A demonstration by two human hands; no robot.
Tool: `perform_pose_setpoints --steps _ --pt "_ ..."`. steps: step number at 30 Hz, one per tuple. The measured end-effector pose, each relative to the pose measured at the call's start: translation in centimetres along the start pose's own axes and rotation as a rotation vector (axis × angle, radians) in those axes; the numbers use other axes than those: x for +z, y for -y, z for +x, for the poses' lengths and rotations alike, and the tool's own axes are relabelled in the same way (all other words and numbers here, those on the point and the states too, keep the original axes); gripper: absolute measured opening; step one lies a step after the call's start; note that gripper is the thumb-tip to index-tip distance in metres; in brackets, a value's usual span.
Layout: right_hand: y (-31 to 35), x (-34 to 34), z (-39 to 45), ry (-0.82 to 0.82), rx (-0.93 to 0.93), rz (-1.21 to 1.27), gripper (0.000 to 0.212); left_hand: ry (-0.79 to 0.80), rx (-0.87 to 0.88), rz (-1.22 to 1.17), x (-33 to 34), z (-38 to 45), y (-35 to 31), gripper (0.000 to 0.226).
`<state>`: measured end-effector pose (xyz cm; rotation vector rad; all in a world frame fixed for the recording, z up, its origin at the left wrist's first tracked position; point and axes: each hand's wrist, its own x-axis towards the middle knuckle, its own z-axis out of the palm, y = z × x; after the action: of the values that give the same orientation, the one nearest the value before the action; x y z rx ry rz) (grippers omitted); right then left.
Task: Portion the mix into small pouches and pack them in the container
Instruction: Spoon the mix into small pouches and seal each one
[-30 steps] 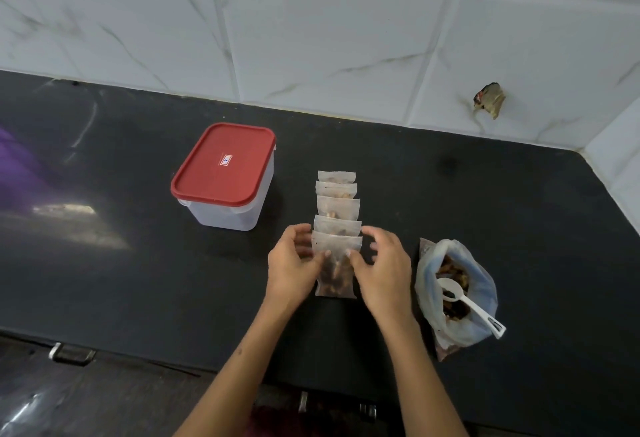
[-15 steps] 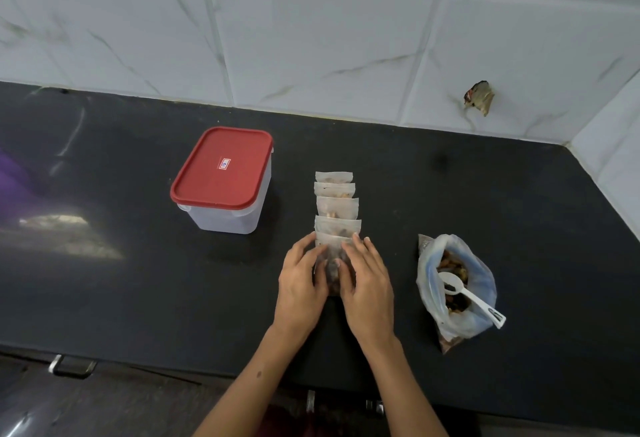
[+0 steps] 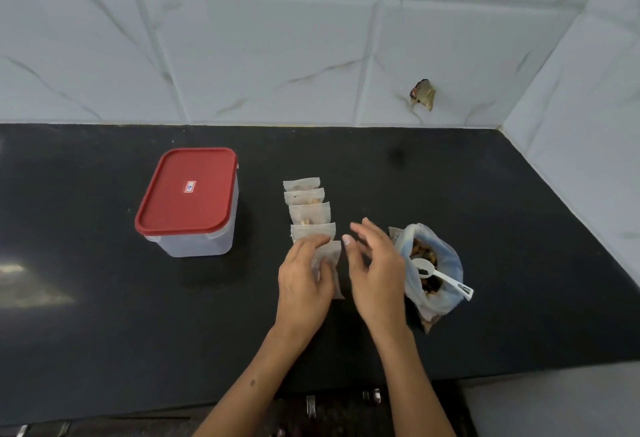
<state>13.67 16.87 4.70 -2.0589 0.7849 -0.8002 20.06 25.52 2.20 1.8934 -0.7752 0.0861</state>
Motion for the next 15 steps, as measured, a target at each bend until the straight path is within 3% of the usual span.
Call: perform_pose_setpoints --steps 4,7,10,15 --pt "0.8 -3.4 0.2 -0.217 0.033 0.075 0.026 0.076 -0.044 -0.126 0.7 0.2 -1.8 0.03" --pt "-0.4 -6.4 0.6 -0.287 0.109 -0.017 0.023 0.132 -0.069 -0.199 1.9 0.3 -3.3 0.026" --pt "-2.8 -9.2 0.9 -0.209 0.279 -0.232 0.023 0.228 0.006 -0.176 3.3 0.3 -4.7 0.026" --pt "-5.7 -11.9 1.4 0.065 0.511 -0.542 0.023 0.316 0.121 -0.133 6.4 0.9 -6.9 0.024"
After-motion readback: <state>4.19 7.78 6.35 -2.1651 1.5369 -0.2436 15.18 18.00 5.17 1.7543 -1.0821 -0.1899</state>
